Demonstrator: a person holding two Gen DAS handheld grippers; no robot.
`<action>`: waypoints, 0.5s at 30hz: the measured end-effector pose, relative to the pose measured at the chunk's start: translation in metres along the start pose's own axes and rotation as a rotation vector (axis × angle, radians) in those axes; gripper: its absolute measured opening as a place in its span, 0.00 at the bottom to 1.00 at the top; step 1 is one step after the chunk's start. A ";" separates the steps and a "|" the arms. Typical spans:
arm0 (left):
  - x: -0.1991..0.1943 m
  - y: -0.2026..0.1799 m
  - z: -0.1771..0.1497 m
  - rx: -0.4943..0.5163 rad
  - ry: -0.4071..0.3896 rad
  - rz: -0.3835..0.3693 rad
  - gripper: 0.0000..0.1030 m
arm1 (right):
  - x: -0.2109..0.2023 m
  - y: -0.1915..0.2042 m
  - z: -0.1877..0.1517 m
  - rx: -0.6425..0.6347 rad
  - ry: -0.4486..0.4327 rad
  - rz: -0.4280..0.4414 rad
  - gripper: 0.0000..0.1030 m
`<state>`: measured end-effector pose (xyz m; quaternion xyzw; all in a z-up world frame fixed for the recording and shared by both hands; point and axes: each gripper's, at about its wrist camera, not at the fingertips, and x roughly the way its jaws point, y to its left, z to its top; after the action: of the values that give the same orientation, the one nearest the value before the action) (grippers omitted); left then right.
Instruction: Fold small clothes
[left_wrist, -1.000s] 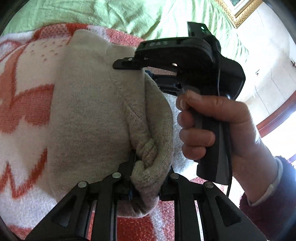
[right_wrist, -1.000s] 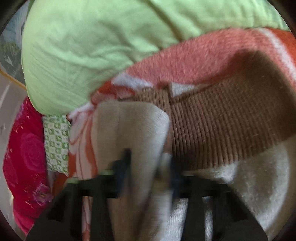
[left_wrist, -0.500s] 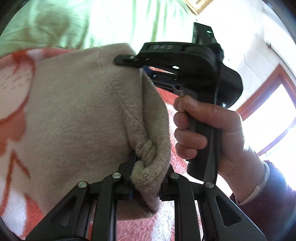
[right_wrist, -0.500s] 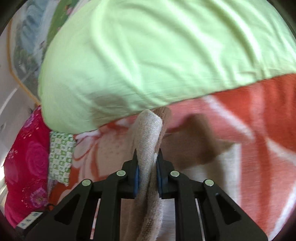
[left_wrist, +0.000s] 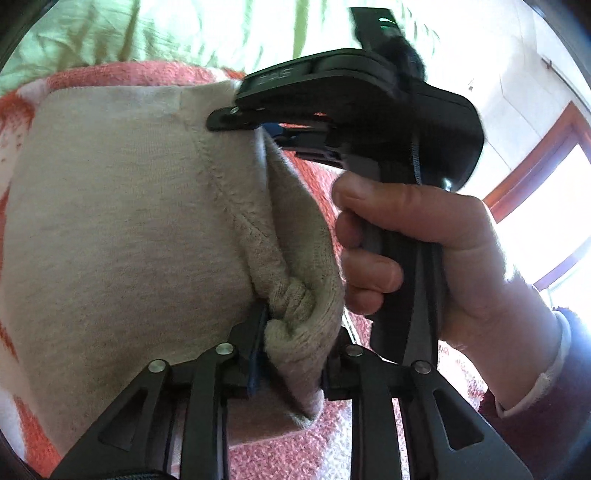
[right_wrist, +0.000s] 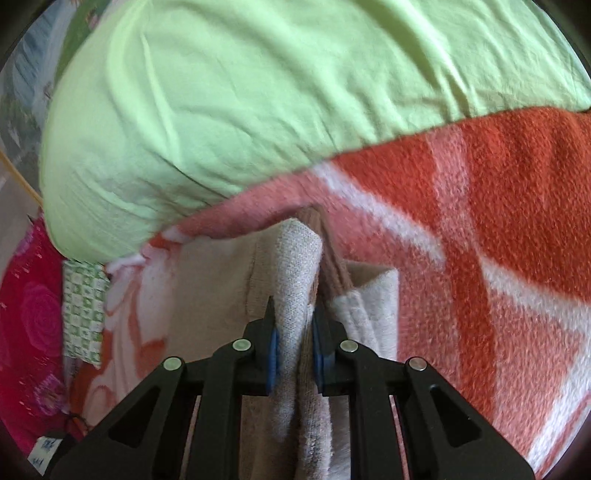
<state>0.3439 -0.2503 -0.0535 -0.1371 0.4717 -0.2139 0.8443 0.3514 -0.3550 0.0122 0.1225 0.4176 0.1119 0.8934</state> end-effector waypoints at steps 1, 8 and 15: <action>0.000 -0.002 0.000 0.007 0.005 -0.006 0.30 | 0.001 -0.004 -0.002 0.022 0.007 -0.006 0.18; -0.009 -0.010 -0.018 0.031 0.029 -0.060 0.58 | -0.031 -0.009 -0.014 0.061 -0.027 -0.042 0.32; -0.059 0.016 -0.040 -0.024 0.011 -0.090 0.64 | -0.083 -0.012 -0.041 0.097 -0.073 -0.018 0.35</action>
<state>0.2857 -0.2084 -0.0379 -0.1674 0.4723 -0.2468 0.8295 0.2684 -0.3861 0.0428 0.1658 0.3905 0.0789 0.9021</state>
